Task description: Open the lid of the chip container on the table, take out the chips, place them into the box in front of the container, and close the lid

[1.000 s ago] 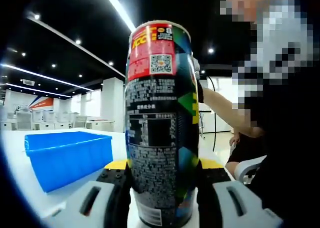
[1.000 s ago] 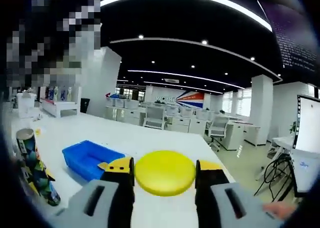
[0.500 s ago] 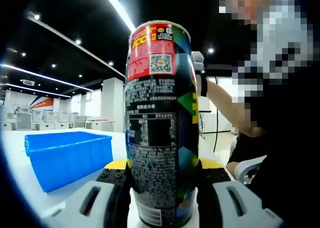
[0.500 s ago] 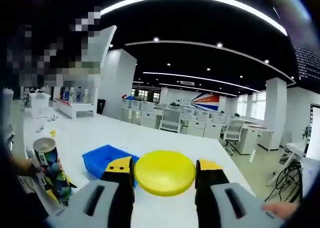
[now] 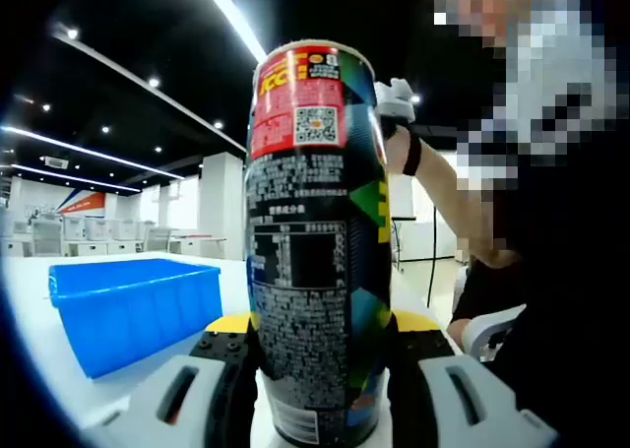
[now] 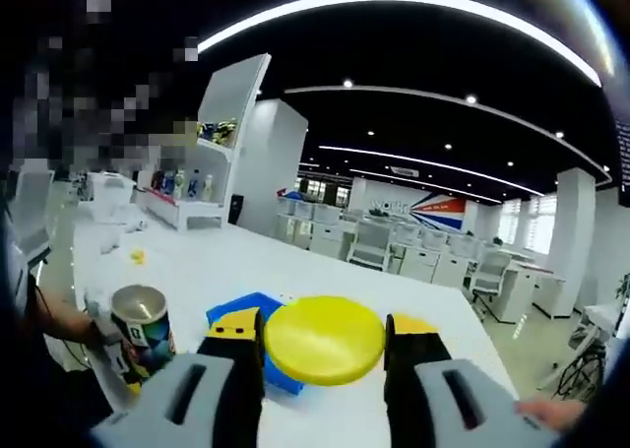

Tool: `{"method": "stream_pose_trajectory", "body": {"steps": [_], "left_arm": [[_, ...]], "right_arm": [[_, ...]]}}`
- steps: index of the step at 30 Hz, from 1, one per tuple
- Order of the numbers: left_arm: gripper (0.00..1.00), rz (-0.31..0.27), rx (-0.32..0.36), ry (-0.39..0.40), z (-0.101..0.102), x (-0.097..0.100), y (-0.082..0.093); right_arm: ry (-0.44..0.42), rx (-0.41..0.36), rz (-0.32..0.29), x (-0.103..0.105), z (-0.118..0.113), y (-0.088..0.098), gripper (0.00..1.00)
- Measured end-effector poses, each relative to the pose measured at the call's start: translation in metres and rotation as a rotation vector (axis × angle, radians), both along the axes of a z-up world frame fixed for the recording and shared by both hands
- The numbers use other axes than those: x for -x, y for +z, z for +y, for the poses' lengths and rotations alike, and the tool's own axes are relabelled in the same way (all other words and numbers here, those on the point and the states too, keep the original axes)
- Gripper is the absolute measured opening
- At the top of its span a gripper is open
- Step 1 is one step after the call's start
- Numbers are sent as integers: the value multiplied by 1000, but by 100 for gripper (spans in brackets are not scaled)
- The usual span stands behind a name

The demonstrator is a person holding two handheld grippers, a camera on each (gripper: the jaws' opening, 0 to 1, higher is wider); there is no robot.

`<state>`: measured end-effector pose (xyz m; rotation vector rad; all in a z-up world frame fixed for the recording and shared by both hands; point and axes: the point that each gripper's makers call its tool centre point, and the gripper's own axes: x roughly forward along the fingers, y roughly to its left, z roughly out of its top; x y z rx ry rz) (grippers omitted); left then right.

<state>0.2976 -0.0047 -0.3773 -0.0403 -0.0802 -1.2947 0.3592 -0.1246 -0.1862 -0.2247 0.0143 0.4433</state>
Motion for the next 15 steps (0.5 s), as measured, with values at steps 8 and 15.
{"method": "stream_pose_trajectory", "body": {"steps": [8, 15], "left_arm": [[53, -4, -2, 1, 0, 0, 0], [53, -10, -5, 2, 0, 0, 0]], "right_arm": [[92, 58, 24, 12, 46, -16, 46], [207, 16, 43, 27, 75, -12, 46]]}}
